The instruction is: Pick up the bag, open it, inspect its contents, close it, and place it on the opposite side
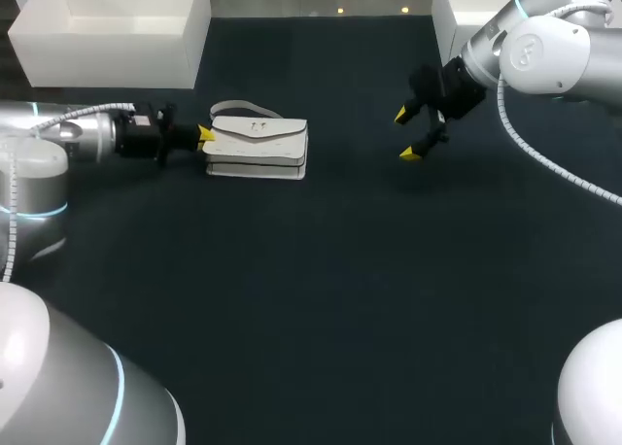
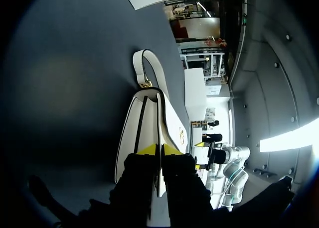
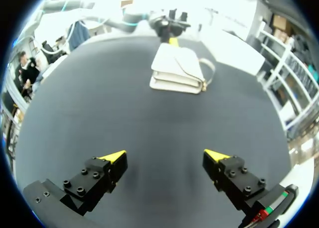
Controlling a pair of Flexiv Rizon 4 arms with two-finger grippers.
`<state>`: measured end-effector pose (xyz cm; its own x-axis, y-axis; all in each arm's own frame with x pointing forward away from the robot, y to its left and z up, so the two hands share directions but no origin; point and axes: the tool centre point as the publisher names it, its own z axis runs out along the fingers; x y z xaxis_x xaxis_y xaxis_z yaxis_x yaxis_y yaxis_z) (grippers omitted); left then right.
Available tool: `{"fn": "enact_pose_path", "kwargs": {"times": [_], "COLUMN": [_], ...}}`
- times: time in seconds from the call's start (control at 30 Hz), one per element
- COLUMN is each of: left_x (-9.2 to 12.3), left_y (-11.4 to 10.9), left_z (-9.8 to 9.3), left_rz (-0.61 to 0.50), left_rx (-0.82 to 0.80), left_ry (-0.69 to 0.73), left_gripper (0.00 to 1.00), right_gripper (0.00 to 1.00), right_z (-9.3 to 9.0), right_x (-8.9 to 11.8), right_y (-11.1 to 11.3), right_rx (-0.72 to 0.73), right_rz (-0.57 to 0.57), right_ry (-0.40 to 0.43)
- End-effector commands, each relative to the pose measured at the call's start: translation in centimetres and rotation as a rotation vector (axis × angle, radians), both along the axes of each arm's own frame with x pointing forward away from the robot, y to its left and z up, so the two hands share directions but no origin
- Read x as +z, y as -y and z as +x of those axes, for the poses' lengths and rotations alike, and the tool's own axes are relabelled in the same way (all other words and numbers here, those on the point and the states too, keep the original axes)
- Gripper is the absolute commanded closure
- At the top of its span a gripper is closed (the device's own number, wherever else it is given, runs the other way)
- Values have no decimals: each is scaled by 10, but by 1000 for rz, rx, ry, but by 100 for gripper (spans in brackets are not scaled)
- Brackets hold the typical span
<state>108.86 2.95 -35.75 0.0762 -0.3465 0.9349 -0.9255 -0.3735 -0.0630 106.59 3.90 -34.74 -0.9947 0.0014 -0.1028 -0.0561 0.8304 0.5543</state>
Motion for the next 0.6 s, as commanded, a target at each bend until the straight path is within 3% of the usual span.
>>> {"fn": "enact_pose_path", "kwargs": {"times": [0.03, 0.6], "left_x": [-4, -4], "left_y": [14, 65], "left_z": [-4, -4], "left_rz": [4, -9], "left_rx": [163, 63], "left_ry": [60, 47], "left_gripper": [100, 100], "right_gripper": [0, 0], "right_z": [1, 1], "right_x": [0, 0], "right_y": [1, 1], "right_rx": [3, 3], "right_rz": [2, 2], "right_ry": [-2, -2]}}
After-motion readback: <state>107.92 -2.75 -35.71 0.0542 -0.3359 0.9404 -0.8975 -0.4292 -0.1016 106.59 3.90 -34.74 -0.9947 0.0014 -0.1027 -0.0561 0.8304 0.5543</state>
